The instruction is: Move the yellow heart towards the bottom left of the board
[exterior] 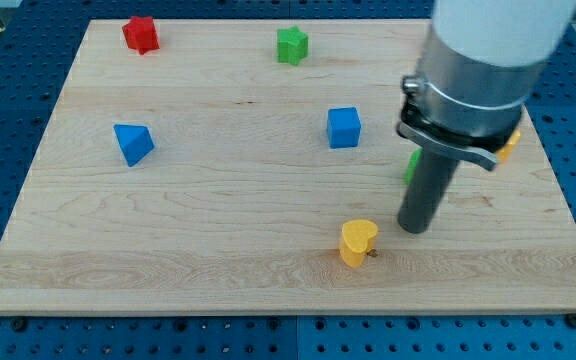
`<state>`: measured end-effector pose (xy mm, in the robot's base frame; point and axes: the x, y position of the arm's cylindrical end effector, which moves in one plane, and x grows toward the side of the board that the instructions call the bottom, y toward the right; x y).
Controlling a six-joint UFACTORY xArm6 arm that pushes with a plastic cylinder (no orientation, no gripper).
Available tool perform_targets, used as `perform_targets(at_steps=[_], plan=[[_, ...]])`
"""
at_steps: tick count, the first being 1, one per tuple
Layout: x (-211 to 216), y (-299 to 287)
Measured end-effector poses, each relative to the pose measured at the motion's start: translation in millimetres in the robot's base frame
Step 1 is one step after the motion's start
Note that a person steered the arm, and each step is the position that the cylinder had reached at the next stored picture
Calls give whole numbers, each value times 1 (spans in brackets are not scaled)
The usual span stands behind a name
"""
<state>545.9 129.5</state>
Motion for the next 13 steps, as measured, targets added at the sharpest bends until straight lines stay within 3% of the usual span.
perform_targets(at_steps=[1,3,5,6,8,10,11,13], plan=[[22,-27],[29,-164],[33,-102],[19,-105],[5,-187],[-31,-148],[-35,-177],[-2,-268]])
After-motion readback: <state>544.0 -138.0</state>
